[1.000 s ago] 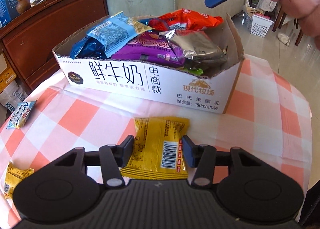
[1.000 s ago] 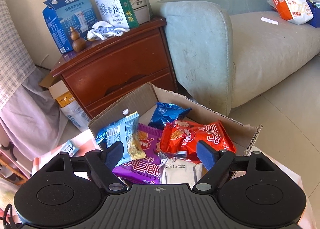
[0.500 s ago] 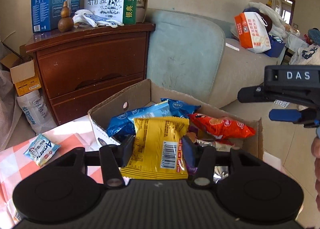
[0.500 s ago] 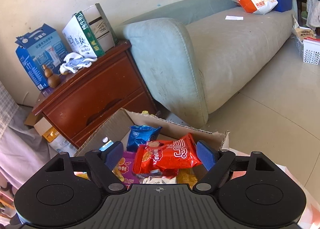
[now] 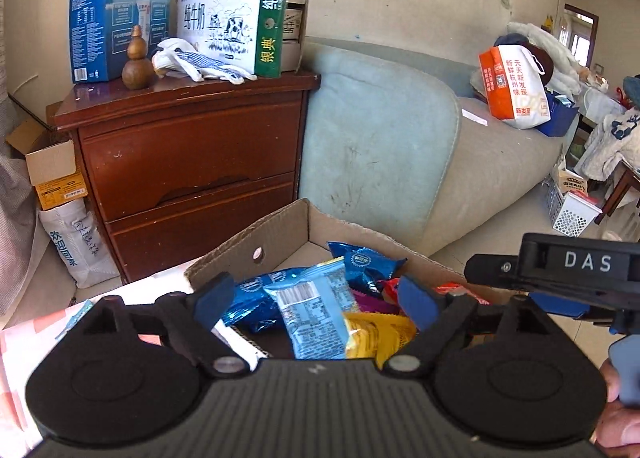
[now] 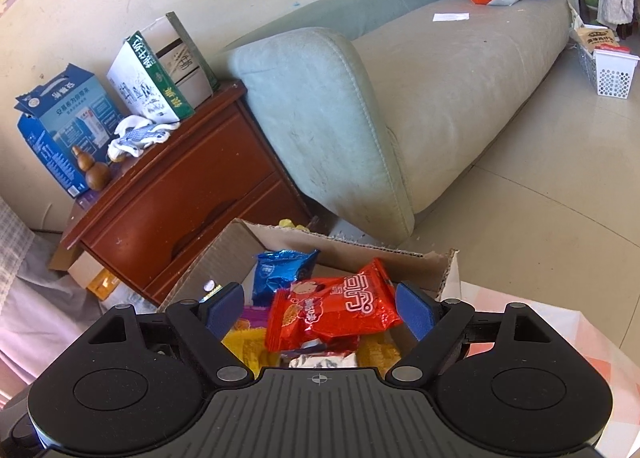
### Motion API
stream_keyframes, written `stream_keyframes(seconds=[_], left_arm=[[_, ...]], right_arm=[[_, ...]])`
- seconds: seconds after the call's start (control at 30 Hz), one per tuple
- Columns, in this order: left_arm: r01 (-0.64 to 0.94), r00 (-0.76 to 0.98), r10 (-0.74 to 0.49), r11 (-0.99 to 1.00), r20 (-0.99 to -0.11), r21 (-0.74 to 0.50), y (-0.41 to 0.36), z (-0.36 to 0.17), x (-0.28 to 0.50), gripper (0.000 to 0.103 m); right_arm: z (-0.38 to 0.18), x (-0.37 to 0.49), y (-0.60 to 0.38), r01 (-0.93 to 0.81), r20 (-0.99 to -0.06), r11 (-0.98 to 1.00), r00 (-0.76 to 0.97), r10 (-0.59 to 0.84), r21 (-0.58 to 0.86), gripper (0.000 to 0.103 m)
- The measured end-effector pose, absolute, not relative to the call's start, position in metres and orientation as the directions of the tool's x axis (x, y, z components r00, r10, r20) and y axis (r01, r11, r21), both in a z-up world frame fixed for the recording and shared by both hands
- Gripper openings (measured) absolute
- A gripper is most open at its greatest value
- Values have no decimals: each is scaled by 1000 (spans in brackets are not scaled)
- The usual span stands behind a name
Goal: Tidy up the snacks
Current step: 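Move the left tool to the yellow barcode bag while the right tool moves to the Amerio bag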
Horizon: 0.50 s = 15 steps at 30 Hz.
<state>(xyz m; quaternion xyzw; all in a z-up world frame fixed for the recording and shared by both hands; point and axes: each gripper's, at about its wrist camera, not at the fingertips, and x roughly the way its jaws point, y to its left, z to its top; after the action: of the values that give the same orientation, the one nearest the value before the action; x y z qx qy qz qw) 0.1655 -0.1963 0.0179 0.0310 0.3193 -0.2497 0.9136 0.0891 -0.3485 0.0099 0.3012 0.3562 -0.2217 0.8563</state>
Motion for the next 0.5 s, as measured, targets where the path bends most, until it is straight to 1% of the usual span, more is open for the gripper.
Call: stream_keyframes(seconds=[0.1, 0.2, 0.27, 0.4, 0.5], left_arm=[[415, 680, -394, 902, -618, -118, -157, 20, 168, 92], [341, 693, -341, 931, -636, -128, -117, 17, 170, 94], [273, 702, -273, 956, -658, -105, -88, 9, 174, 94], [162, 695, -188, 981, -694, -103, -44, -7, 182, 94], [140, 676, -161, 986, -719, -90, -24, -18, 182, 94]], right_arm=[[11, 97, -332, 539, -736, 761, 666, -123, 360, 85], [12, 106, -312, 449, -720, 812, 692, -52, 373, 85], [12, 113, -296, 377, -712, 847, 702, 4, 376, 85], [9, 127, -260, 244, -700, 895, 707, 99, 373, 85], [5, 134, -236, 171, -699, 916, 700, 147, 364, 85]])
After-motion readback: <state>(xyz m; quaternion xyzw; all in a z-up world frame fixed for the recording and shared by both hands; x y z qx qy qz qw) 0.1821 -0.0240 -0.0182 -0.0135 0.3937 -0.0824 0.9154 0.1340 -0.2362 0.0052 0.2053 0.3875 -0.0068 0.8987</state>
